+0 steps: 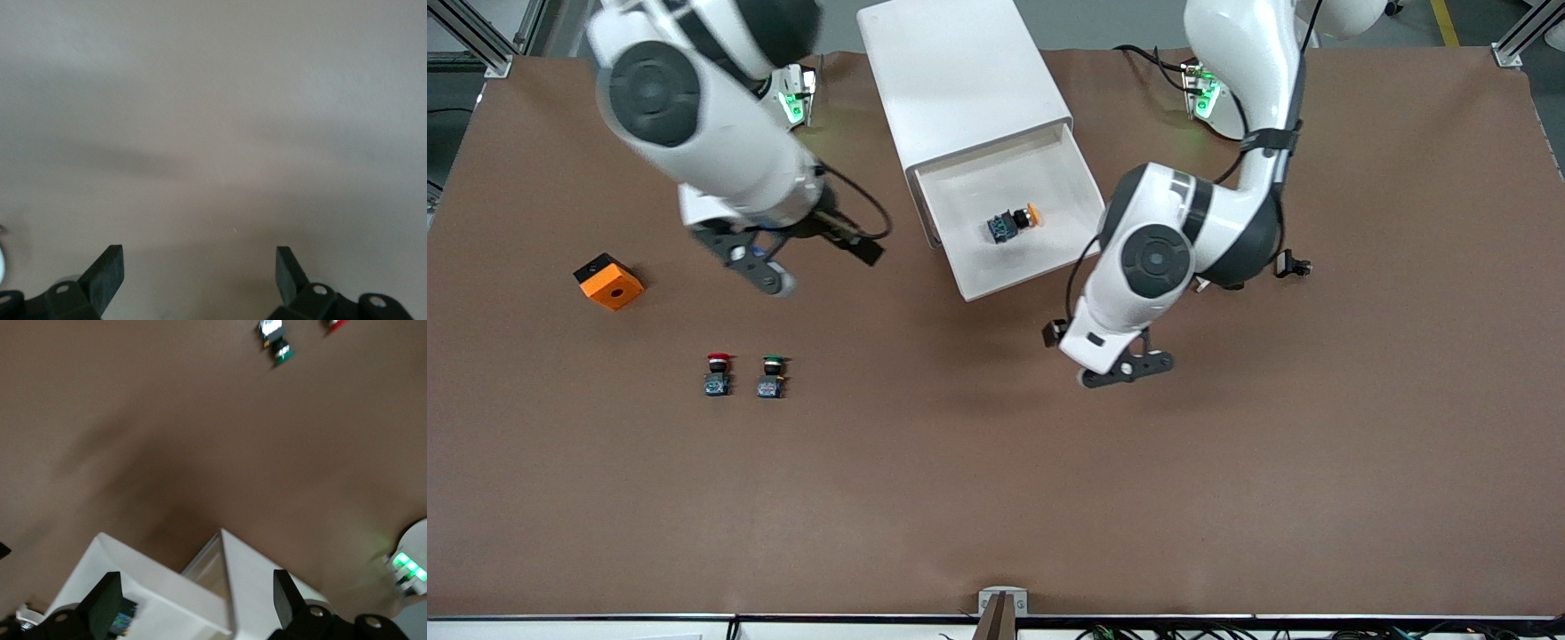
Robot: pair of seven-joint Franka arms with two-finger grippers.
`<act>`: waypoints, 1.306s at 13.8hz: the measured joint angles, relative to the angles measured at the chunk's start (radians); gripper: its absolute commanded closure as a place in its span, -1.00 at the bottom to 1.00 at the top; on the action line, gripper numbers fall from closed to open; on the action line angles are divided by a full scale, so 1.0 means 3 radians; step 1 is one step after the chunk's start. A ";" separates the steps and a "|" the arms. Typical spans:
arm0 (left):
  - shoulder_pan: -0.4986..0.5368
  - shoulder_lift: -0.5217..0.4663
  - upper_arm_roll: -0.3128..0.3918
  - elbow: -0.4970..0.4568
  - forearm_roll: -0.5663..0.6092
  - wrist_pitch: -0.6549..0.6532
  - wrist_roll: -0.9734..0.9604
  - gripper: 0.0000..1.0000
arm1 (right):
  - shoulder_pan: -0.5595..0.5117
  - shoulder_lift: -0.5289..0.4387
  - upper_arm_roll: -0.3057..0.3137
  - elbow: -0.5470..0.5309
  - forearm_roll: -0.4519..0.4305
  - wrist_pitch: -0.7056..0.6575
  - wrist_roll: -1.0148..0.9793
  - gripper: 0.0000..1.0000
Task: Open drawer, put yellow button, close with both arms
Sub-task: 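Open the right gripper to release the button inside the drawer, then push the drawer shut with the left gripper while the right gripper retracts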
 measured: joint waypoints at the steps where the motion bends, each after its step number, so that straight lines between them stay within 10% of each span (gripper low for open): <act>1: -0.0027 -0.0002 -0.0071 -0.0015 -0.0001 -0.0001 -0.0029 -1.00 | -0.0172 -0.0058 -0.0004 -0.0026 -0.0002 -0.0029 -0.0429 -1.00; 18: -0.0575 -0.0821 -0.0538 -0.0961 -0.0009 -0.0184 -0.0698 -1.00 | -0.1381 -0.0396 -0.0005 -0.0553 -0.0500 0.0258 -0.3052 -1.00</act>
